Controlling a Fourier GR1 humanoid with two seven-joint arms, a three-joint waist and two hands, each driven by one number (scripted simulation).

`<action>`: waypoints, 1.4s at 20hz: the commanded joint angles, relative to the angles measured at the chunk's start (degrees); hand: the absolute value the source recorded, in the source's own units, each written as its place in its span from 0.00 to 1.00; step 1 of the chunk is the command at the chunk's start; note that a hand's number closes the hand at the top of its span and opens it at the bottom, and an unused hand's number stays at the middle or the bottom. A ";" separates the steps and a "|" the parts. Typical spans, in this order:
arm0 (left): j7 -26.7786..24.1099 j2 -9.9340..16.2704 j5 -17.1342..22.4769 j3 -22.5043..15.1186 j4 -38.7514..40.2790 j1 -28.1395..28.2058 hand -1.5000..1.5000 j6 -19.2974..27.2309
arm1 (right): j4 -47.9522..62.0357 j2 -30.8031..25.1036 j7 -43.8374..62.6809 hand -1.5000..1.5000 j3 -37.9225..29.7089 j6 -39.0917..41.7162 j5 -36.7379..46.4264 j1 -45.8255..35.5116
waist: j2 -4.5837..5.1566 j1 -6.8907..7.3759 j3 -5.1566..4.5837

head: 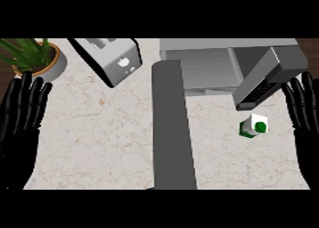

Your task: Pick up the milk, place it into the microwave and close the microwave

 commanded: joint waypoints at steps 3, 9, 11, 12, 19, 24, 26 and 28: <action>1.66 1.59 4.30 4.30 3.17 -4.02 0.00 -2.49 | 2.26 -0.91 -0.08 0.00 -4.44 0.08 -2.48 -4.51 | -1.18 3.01 -0.19; -1.98 -0.04 10.05 9.51 11.61 -2.38 0.00 -2.87 | 6.46 -1.27 -1.54 0.00 -2.21 3.16 -2.64 -3.79 | -1.15 3.16 -0.20; 0.60 1.00 12.82 10.08 4.77 2.82 0.00 -5.15 | 1.31 -1.29 0.34 0.00 -1.19 3.99 -2.58 1.59 | -1.31 3.10 -0.19; 1.32 -0.02 11.08 8.92 3.80 2.46 0.00 -3.67 | -3.96 -0.81 4.30 0.00 -1.14 3.08 -3.73 1.65 | -1.31 2.97 -0.19; 0.93 1.96 15.18 13.39 2.24 7.31 0.00 -8.51 | -6.22 0.30 5.44 0.00 -1.21 1.14 0.55 6.57 | -1.27 3.00 -0.19; 0.16 2.30 18.85 15.87 -1.99 13.18 0.00 -13.34 | -1.75 0.49 3.56 0.00 -2.17 1.26 2.48 7.50 | -1.27 3.18 -0.19; -0.90 0.50 18.54 15.52 -3.54 15.96 0.00 -14.03 | -1.19 -1.88 3.42 0.00 -7.12 3.27 -1.51 6.88 | -1.27 3.18 -0.19; 1.46 2.99 22.38 19.07 -2.80 12.46 0.00 -13.82 | 10.48 -0.35 -5.95 0.00 -6.50 2.23 2.19 3.95 | -1.18 3.36 -0.17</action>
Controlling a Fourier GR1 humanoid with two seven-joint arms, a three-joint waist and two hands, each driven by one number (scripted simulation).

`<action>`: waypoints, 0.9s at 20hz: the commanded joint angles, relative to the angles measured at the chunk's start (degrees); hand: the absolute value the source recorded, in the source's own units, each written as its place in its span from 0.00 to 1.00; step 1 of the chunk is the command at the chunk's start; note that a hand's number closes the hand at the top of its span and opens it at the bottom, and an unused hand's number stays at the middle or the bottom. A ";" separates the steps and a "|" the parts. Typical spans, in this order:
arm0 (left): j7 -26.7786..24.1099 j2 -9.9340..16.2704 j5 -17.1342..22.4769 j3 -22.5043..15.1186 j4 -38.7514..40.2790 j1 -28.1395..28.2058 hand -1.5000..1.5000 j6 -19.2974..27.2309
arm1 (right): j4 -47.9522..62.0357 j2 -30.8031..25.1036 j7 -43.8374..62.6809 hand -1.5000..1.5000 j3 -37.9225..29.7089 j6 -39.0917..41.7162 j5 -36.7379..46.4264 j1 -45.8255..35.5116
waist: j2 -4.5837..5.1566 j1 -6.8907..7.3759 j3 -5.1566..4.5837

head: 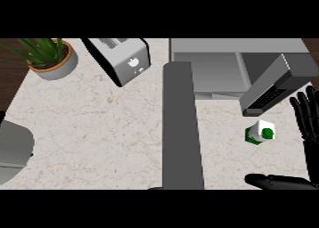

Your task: Pick up the milk, place it into the microwave and close the microwave

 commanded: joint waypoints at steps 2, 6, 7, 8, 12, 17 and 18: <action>1.78 0.52 2.75 2.99 -2.56 2.33 0.00 -2.38 | 5.42 -0.02 -6.17 0.00 -2.42 2.17 -1.38 3.04 | 0.01 -0.09 0.02; -1.22 2.07 6.43 8.24 0.00 3.70 0.00 -6.32 | 12.83 0.88 -9.49 0.00 -1.99 1.20 1.44 1.03 | 0.03 0.10 0.01; -0.53 0.34 5.14 6.79 -0.77 3.67 0.00 -6.19 | 10.83 1.22 -8.56 0.00 -2.27 0.33 1.71 1.22 | 0.02 -0.05 0.00; -0.03 -1.39 2.23 4.62 -2.12 3.12 0.00 -3.89 | 13.64 2.71 -9.42 0.00 -1.41 -1.19 2.89 0.60 | 0.04 -0.04 0.01; 0.17 -2.11 3.27 5.55 -3.95 5.97 0.00 -6.52 | 19.92 1.69 -13.26 0.00 -5.16 -0.26 0.45 0.01 | 0.04 0.04 0.02; 0.26 -0.01 7.16 9.71 -1.69 5.69 0.00 -9.27 | 32.54 -0.45 -22.08 0.00 -9.74 0.13 0.34 -1.78 | 0.10 0.10 0.04; -0.23 1.02 9.97 12.43 -0.64 6.21 0.00 -11.00 | 33.86 -0.97 -18.65 0.00 -9.87 -1.62 1.16 -6.70 | 0.08 0.25 0.02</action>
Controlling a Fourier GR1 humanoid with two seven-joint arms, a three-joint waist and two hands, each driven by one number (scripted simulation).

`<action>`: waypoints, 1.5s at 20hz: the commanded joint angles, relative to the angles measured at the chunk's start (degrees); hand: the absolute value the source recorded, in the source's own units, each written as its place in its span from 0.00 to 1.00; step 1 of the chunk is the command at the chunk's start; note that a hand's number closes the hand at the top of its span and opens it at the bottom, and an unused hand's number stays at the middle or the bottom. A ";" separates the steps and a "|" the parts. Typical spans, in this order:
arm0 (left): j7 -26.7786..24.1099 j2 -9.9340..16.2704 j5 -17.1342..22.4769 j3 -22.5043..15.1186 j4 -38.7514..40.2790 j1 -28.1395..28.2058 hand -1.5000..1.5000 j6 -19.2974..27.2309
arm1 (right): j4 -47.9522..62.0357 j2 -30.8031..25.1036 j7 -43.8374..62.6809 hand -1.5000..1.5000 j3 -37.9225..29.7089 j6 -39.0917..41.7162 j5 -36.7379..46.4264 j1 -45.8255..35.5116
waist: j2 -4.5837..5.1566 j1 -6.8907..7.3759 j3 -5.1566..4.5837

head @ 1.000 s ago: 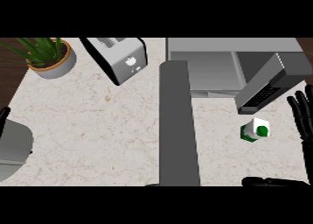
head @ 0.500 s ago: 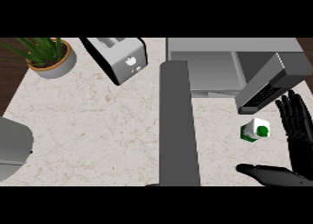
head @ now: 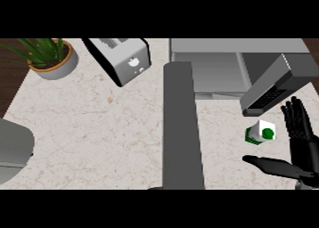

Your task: Pick up the milk, place it into the microwave and close the microwave

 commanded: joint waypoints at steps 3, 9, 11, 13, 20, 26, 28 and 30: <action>-0.73 -1.76 -2.22 0.32 1.80 -0.79 0.00 -1.33 | 9.84 -1.43 -6.95 0.00 -3.13 0.13 0.39 0.53 | 0.01 -0.17 -0.01; 1.29 -1.73 3.45 3.27 -1.19 2.18 0.00 -4.53 | 23.41 -1.89 -16.77 0.00 -5.41 0.03 0.10 -2.00 | -0.01 0.01 -0.01; 3.09 -0.37 1.74 4.16 -0.32 -2.26 0.00 -2.55 | 26.29 -4.76 -18.24 0.00 -6.74 2.40 -1.34 -4.46 | 0.00 -0.14 -0.01; 2.54 -2.74 -0.47 2.59 -0.68 -1.40 0.00 -2.31 | 33.19 -5.91 -22.00 0.00 -7.32 4.21 -1.47 -6.17 | 0.03 -0.06 0.00; 3.52 -2.54 3.03 4.70 -1.66 -0.24 0.00 -5.77 | 50.09 -8.44 -33.13 0.00 -8.03 3.44 1.00 -11.75 | 0.05 0.12 0.02; 10.57 1.82 8.06 8.54 -3.29 -4.34 0.00 -1.70 | 55.50 -10.40 -33.48 0.00 -8.48 0.40 1.63 -15.62 | 0.06 0.01 0.02; 3.43 -3.84 3.76 7.53 -1.28 0.46 0.00 -7.53 | 65.41 -11.30 -39.26 0.00 -9.49 0.40 1.97 -20.78 | 0.13 0.44 0.04; 6.53 -2.75 7.67 8.92 -4.24 1.56 0.00 -7.09 | 69.05 -10.36 -42.11 0.00 -9.25 -2.45 3.08 -22.52 | 0.15 0.65 0.06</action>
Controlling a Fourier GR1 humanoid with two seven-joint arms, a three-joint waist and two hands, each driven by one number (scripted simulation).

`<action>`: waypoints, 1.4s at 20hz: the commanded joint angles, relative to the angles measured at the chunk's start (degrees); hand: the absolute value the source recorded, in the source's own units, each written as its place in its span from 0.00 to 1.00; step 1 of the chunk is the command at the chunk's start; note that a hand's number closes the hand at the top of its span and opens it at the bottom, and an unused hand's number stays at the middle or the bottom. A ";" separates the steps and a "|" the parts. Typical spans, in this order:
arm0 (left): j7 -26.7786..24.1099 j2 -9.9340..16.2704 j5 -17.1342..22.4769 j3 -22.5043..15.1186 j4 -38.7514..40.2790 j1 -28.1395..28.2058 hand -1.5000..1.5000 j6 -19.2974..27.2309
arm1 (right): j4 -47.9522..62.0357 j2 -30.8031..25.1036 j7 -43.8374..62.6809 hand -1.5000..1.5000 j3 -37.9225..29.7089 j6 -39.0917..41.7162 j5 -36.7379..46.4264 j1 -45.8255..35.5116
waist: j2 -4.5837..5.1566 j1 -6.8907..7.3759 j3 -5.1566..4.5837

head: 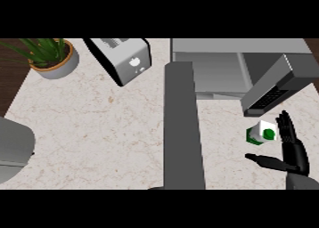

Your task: Pick up the milk, place it into the microwave and close the microwave

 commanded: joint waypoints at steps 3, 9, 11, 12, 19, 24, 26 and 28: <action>-3.29 -0.34 -1.15 2.16 3.95 -0.84 0.00 -2.96 | 15.64 -3.54 -7.36 0.00 -1.49 -0.19 1.29 -8.00 | 0.20 0.46 0.06; 0.86 -0.94 -0.88 -0.52 -1.07 -0.39 0.00 -1.80 | 17.89 -2.26 -14.16 1.00 0.25 0.25 3.24 -8.42 | 0.34 0.82 0.15; -0.80 -3.18 -2.46 -1.29 -0.12 -0.28 0.00 -1.88 | 16.49 -0.52 -15.22 1.00 1.53 -3.09 4.61 -8.62 | 0.27 0.61 0.10; 0.83 -1.37 0.58 0.07 -1.00 0.33 0.00 -1.77 | 15.76 -1.77 -17.44 1.00 0.48 -3.57 4.03 -8.52 | 0.34 0.99 0.16; 0.31 -0.52 -0.54 1.32 1.57 -1.53 0.00 -2.48 | 16.18 0.55 -17.81 1.00 -0.18 -1.30 2.81 -10.31 | 0.25 0.36 0.08; -0.80 -4.08 -2.01 0.58 0.10 0.30 0.00 -3.02 | 14.69 1.88 -17.03 1.00 1.02 -2.38 3.65 -10.45 | 0.07 0.10 0.02; -1.93 -2.64 1.42 3.53 0.83 2.91 0.00 -6.10 | 15.25 3.17 -16.37 1.00 1.65 -1.26 4.01 -11.26 | 0.06 0.45 0.02; -0.51 -2.90 2.04 3.22 -0.01 3.08 0.00 -4.99 | 12.94 6.75 -16.31 1.00 3.08 0.46 4.08 -10.56 | -0.06 0.23 0.00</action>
